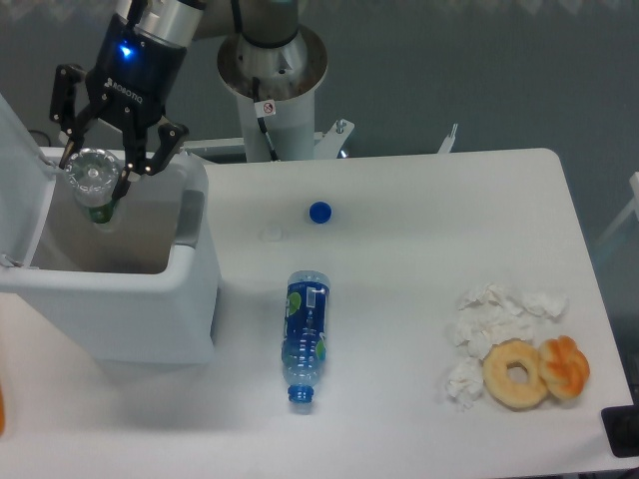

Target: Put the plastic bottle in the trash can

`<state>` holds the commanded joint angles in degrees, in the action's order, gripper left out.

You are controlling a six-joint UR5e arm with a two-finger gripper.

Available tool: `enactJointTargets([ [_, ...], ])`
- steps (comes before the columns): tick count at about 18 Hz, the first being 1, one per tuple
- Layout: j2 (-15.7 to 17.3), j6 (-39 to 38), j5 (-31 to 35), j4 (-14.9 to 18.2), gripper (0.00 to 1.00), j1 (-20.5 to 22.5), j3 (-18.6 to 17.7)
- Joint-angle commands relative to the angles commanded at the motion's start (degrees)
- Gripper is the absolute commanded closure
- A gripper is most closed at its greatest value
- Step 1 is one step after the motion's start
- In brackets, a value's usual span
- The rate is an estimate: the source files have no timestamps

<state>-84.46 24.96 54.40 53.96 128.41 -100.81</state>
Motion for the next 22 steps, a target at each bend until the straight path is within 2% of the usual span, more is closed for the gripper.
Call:
enactJointTargets([
  [2, 0.0, 0.0, 0.1, 0.0, 0.32, 0.0, 0.0],
  [3, -0.1, 0.5, 0.1, -0.1, 0.27, 0.0, 0.1],
  [5, -0.3, 2.4, 0.1, -0.1, 0.03, 0.0, 0.1],
  [10, -0.4, 2.9, 0.1, -0.1, 0.0, 0.3, 1.7],
  [13, -2.3, 5.3, 0.4, -0.1, 0.0, 3.3, 3.9],
  [16, -2.4, 6.4, 1.0, 0.0, 0.0, 6.8, 4.3],
  [18, -2.5, 7.6, 4.6, -0.1, 0.0, 7.9, 4.6],
  [22, -5.2, 21.9, 12.1, 0.0, 0.0, 8.6, 4.7],
])
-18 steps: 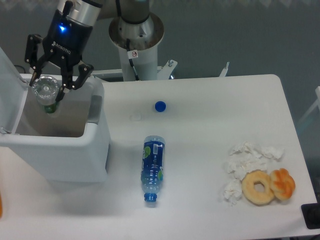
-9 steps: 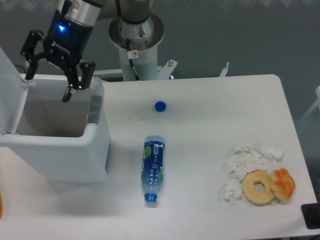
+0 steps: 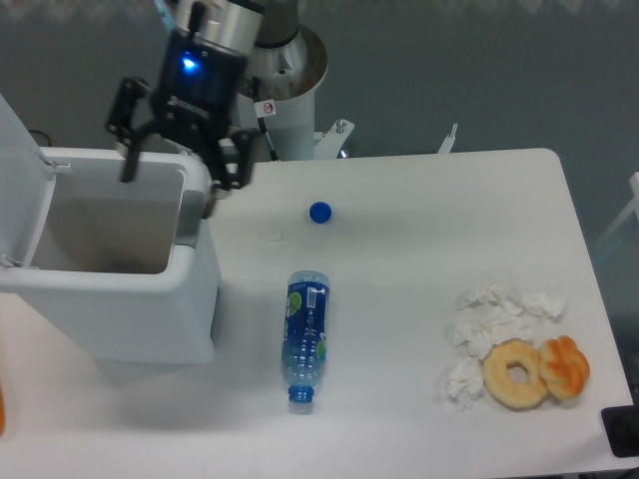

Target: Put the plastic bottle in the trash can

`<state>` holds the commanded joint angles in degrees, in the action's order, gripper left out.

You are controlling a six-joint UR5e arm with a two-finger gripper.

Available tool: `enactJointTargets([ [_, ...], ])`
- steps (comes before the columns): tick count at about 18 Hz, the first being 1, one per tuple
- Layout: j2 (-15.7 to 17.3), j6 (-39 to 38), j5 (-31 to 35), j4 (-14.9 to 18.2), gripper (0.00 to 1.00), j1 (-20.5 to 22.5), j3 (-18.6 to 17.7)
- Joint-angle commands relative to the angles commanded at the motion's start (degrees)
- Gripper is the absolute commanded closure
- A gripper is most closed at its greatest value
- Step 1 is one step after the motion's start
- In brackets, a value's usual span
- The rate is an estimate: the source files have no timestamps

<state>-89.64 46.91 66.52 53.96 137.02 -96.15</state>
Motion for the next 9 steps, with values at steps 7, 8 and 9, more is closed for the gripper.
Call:
enactJointTargets([
  [7, -4.0, 15.7, 14.6, 0.0, 0.0, 0.5, 1.9],
  [8, -4.1, 17.1, 15.0, 0.0, 0.0, 0.5, 2.0],
  [9, -4.3, 17.8, 15.0, 0.0, 0.0, 0.5, 1.9],
])
